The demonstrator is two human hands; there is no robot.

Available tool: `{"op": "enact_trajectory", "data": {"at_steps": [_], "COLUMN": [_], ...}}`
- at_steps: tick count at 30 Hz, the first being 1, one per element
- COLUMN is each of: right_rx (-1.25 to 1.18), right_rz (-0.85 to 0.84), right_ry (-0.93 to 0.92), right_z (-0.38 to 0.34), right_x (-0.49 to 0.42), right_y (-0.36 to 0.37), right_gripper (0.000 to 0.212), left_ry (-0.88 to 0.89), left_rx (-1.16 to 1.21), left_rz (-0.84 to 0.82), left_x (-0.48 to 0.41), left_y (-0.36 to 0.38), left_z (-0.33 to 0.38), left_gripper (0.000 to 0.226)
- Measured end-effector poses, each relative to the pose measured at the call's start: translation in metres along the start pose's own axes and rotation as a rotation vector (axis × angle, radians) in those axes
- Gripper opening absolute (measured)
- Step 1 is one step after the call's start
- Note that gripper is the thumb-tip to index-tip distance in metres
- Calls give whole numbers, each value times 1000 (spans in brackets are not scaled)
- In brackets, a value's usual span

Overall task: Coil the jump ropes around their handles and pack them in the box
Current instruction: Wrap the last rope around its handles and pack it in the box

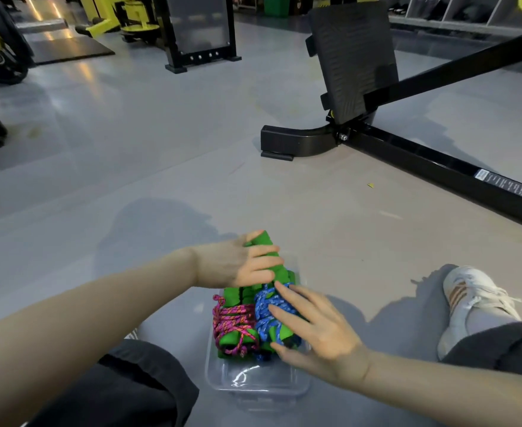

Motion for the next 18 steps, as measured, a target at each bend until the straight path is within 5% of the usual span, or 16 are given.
{"op": "enact_trajectory", "data": {"at_steps": [11,18], "right_rx": [7,86], "right_rz": [0,-162], "right_ry": [-35,-220], "right_z": [-4,56], "right_x": [4,-42], "right_y": [11,-6], "right_gripper": [43,46], "left_ry": [-8,-392], "left_rx": [70,-85], "left_rz": [91,101], "left_x": [-5,25], "left_y": [13,-22], "left_z": [2,13], "left_gripper": [15,27]}}
Point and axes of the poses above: each hand's wrist, its own x-axis away from the middle knuckle, its own y-axis out of the palm, z = x × y, the point moved 1 cm from there along -x, towards the middle knuckle, and after that the axes turned 12 degrees about y, right-handed, at the moved point
